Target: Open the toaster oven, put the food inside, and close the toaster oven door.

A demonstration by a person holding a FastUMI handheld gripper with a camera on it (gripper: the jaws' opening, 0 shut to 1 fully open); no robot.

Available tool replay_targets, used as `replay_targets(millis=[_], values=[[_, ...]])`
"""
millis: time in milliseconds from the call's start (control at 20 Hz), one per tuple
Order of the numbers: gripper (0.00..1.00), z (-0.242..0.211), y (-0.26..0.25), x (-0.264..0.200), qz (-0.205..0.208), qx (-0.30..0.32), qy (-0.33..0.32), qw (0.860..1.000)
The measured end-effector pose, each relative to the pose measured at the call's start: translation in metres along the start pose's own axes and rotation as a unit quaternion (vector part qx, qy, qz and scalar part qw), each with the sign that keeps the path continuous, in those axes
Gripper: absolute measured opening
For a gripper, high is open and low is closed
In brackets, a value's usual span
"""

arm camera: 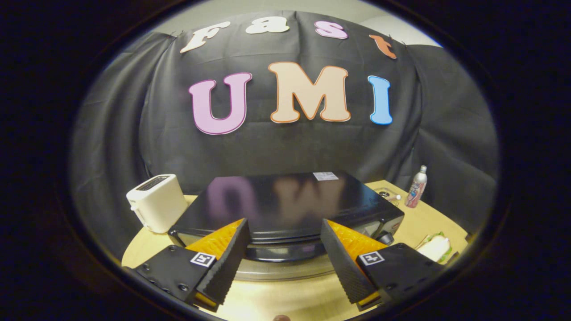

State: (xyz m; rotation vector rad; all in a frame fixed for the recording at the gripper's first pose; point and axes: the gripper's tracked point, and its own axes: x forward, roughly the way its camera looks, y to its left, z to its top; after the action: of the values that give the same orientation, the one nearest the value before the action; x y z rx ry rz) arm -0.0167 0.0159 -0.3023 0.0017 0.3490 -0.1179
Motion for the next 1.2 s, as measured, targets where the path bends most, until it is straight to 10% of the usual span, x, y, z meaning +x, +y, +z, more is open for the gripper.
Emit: replay_targets(millis=[500,1200], values=[[1.0,-0.029,-0.01,-0.053,-0.003,-0.015,0.016,1.0],[0.98,-0.18,-0.015,-0.102,0.024,-0.098,0.158,0.982]])
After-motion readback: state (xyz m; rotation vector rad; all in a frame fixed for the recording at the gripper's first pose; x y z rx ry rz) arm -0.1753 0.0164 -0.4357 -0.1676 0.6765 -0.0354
